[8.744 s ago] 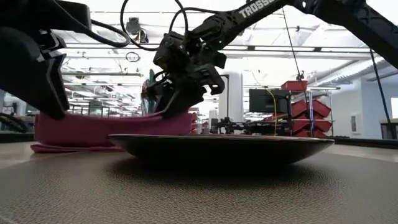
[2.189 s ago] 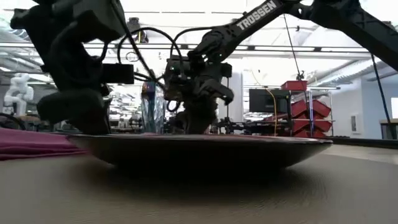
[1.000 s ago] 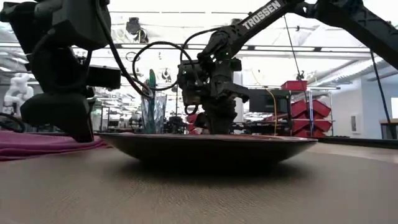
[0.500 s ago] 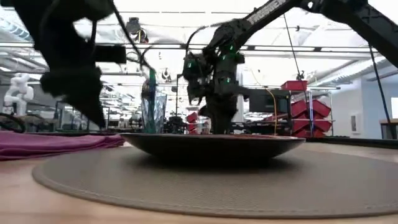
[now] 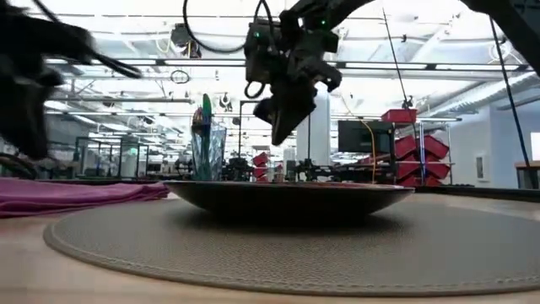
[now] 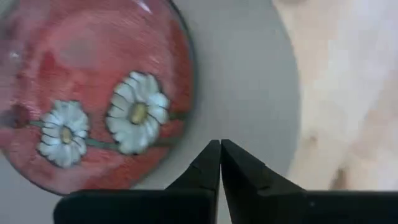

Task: Set table place
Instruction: Move the pink napkin to the middle left of the table

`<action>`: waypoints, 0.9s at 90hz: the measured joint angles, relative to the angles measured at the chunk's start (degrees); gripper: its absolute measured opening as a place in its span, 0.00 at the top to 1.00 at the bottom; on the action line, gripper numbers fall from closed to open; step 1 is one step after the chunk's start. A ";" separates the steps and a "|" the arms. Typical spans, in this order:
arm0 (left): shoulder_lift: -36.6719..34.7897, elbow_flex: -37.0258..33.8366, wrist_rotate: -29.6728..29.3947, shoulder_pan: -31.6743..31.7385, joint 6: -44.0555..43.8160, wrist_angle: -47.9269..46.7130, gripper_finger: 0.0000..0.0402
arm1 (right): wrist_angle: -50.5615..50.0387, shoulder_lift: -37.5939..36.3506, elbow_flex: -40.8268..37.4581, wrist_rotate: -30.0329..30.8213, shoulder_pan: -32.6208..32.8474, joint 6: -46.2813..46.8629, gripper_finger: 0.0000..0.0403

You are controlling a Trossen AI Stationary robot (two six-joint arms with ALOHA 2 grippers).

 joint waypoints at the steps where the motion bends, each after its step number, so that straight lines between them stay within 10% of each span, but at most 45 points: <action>1: 0.00 -0.14 0.29 -0.44 -0.37 0.26 0.86 | 0.16 -0.01 -0.03 -0.03 0.15 0.00 1.00; 81: 4.94 -7.12 2.58 -5.23 -13.74 21.86 0.86 | 1.39 -0.02 -0.20 -0.20 5.71 1.83 1.00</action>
